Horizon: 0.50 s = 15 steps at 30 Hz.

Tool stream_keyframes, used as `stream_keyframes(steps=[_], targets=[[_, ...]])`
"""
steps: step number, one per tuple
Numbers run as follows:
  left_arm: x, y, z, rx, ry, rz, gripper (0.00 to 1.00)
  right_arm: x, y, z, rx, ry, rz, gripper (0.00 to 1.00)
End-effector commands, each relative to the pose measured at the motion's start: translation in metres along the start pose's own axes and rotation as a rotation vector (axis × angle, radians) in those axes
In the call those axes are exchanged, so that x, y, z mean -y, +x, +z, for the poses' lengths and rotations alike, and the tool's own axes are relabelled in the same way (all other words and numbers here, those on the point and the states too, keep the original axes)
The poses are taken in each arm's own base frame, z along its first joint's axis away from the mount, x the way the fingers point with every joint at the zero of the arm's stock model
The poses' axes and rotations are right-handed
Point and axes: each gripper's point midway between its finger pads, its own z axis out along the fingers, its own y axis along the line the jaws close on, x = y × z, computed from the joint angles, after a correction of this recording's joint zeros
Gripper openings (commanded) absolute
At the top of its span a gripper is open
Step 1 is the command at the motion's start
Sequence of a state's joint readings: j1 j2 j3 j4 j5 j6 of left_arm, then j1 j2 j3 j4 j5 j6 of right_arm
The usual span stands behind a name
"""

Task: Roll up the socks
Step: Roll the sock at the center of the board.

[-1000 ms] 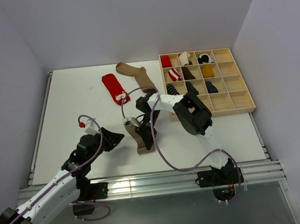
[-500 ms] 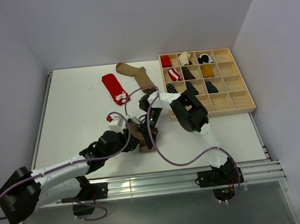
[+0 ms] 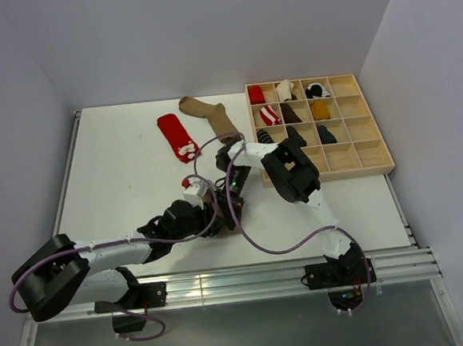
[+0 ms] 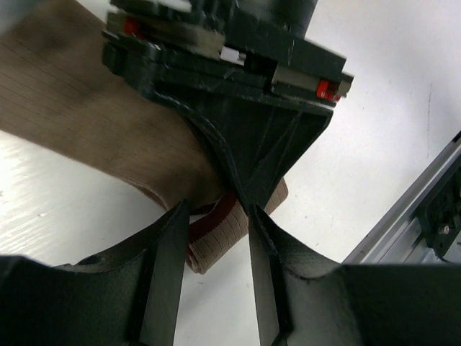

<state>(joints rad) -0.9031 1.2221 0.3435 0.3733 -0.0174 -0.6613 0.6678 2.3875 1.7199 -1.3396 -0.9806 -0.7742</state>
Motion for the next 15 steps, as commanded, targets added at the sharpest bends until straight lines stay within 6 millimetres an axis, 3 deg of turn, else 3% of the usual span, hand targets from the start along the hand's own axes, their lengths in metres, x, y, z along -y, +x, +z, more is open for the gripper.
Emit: stream_keyframes(steps=[1,15], targets=[[0.023,-0.011,0.008,0.028,0.099,0.029,0.44,0.014,-0.003,-0.003,0.005,0.021,0.007,0.17],[0.010,0.009,0.011,-0.007,0.078,-0.034,0.43,0.023,-0.001,-0.007,0.021,0.040,0.065,0.17]])
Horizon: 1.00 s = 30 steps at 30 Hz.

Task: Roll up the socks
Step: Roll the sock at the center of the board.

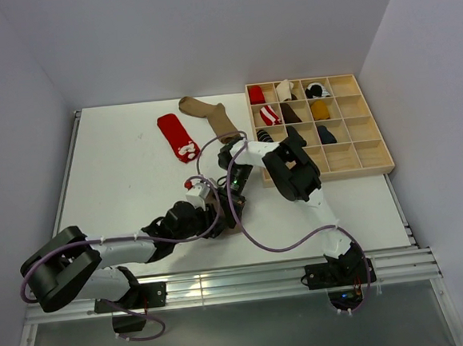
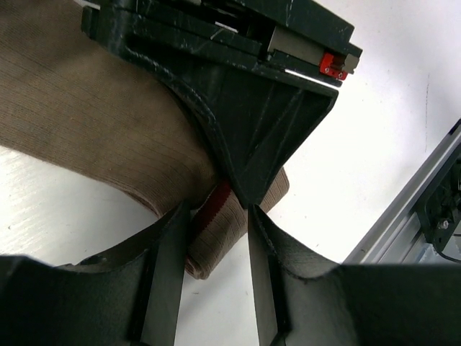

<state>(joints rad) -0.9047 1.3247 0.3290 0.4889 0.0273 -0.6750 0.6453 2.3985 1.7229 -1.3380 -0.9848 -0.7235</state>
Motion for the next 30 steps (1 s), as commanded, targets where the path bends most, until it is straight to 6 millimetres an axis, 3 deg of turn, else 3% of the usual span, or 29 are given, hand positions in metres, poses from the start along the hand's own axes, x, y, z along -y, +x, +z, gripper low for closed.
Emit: stream_keyframes(steps=[1,11,13,16,25,30], targets=[[0.008,-0.002,0.000,0.018,0.040,-0.029,0.43,0.018,-0.002,-0.002,0.005,0.043,0.002,0.17],[-0.004,0.014,0.007,-0.029,-0.014,-0.102,0.34,0.020,-0.001,-0.003,0.008,0.050,0.022,0.17],[-0.006,0.018,0.008,-0.043,-0.025,-0.131,0.27,0.018,-0.003,-0.005,0.018,0.060,0.004,0.19],[-0.010,0.025,0.009,-0.076,-0.055,-0.177,0.19,0.015,-0.004,-0.009,0.032,0.084,-0.019,0.30],[-0.020,0.046,-0.001,-0.206,-0.090,-0.371,0.06,-0.006,-0.014,-0.034,0.116,0.174,-0.111,0.41],[-0.034,0.043,-0.006,-0.261,-0.134,-0.461,0.04,-0.019,-0.024,-0.052,0.197,0.207,-0.165,0.43]])
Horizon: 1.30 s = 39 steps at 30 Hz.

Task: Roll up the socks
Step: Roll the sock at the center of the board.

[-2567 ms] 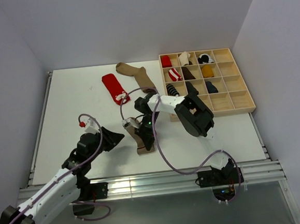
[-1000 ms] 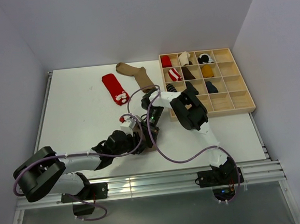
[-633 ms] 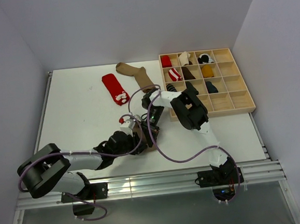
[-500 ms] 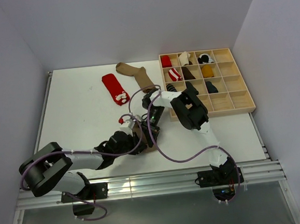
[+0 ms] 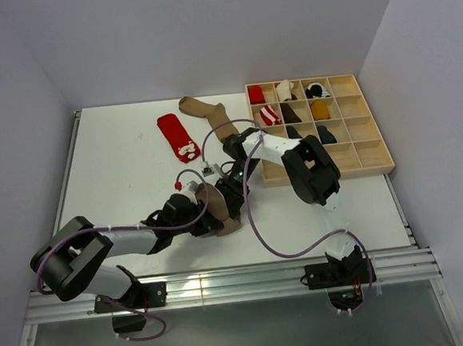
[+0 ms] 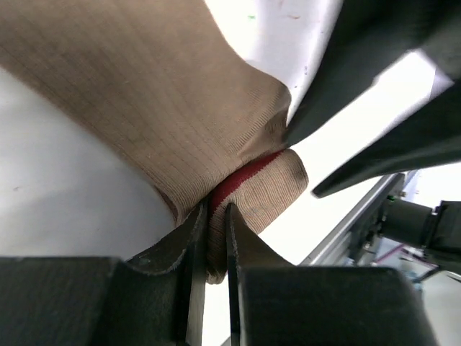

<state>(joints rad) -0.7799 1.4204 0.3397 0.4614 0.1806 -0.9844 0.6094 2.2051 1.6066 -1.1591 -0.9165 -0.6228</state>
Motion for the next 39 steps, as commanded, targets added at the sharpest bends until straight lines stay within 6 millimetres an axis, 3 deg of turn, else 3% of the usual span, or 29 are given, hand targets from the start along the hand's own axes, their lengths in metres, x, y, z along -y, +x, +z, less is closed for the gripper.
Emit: stream_keyframes(steps=[1,6,7,9,10,12,13,15,16,21,24,28,35,39], targets=[[-0.026,0.021,-0.007,-0.141,-0.112,-0.087,0.04,-0.005,-0.015,-0.024,0.094,0.072,-0.069,0.43],[-0.026,0.028,-0.013,-0.271,-0.107,-0.200,0.04,-0.006,-0.026,-0.045,0.195,0.232,-0.204,0.43],[-0.026,0.029,-0.014,-0.297,-0.112,-0.221,0.04,-0.004,-0.018,-0.043,0.195,0.248,-0.209,0.44],[-0.026,0.033,-0.017,-0.362,-0.087,-0.285,0.04,-0.004,-0.029,-0.060,0.258,0.373,-0.319,0.45],[-0.028,0.031,-0.017,-0.374,-0.085,-0.311,0.03,-0.008,-0.019,-0.062,0.267,0.410,-0.354,0.45],[-0.030,0.033,-0.016,-0.414,-0.092,-0.328,0.04,-0.002,-0.022,-0.067,0.281,0.547,-0.481,0.46],[-0.030,0.035,-0.018,-0.435,-0.089,-0.333,0.04,0.005,-0.002,-0.056,0.243,0.577,-0.495,0.48],[-0.034,0.037,-0.019,-0.460,-0.108,-0.349,0.05,-0.009,-0.011,-0.057,0.257,0.710,-0.679,0.50],[-0.032,0.040,-0.021,-0.484,-0.093,-0.360,0.05,-0.013,0.003,-0.048,0.244,0.729,-0.721,0.52],[-0.036,0.040,-0.020,-0.516,-0.105,-0.413,0.05,-0.043,0.001,-0.009,0.218,0.712,-0.913,0.54],[-0.037,0.040,-0.018,-0.534,-0.104,-0.433,0.05,-0.048,-0.002,-0.001,0.214,0.736,-0.977,0.55],[-0.037,0.040,-0.016,-0.544,-0.108,-0.443,0.05,-0.058,-0.002,0.025,0.173,0.725,-1.065,0.55],[-0.037,0.040,-0.016,-0.556,-0.109,-0.441,0.06,-0.055,0.006,0.048,0.068,0.677,-1.073,0.54],[-0.037,0.038,-0.015,-0.554,-0.102,-0.443,0.06,-0.046,0.004,0.051,0.047,0.704,-1.049,0.53]])
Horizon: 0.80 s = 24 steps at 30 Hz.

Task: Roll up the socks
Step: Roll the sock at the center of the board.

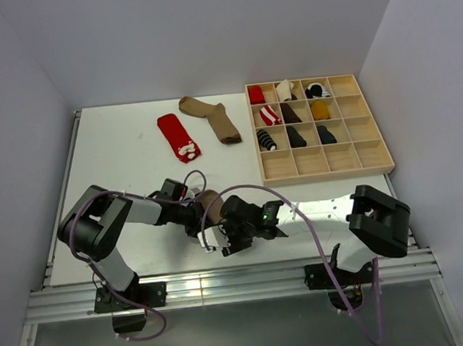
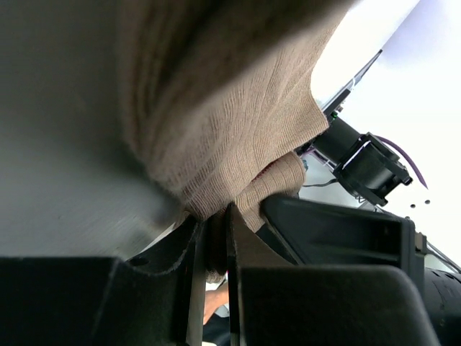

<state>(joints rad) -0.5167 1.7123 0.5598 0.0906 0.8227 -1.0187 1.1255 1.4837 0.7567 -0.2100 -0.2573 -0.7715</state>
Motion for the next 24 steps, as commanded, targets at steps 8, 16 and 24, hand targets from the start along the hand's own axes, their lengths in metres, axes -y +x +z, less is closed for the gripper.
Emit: stream_keyframes(steps=[8,16,24], targets=[[-0.026,-0.003,-0.001,0.030,-0.094,-0.035,0.10,0.019,-0.010,0.010,-0.023,0.025,0.014,0.24],[-0.005,-0.040,-0.028,0.271,-0.098,0.087,0.31,0.003,-0.002,0.007,-0.058,-0.312,0.270,0.18],[0.005,-0.062,-0.063,0.533,-0.061,0.098,0.43,0.006,0.005,-0.004,-0.068,-0.587,0.551,0.18]])
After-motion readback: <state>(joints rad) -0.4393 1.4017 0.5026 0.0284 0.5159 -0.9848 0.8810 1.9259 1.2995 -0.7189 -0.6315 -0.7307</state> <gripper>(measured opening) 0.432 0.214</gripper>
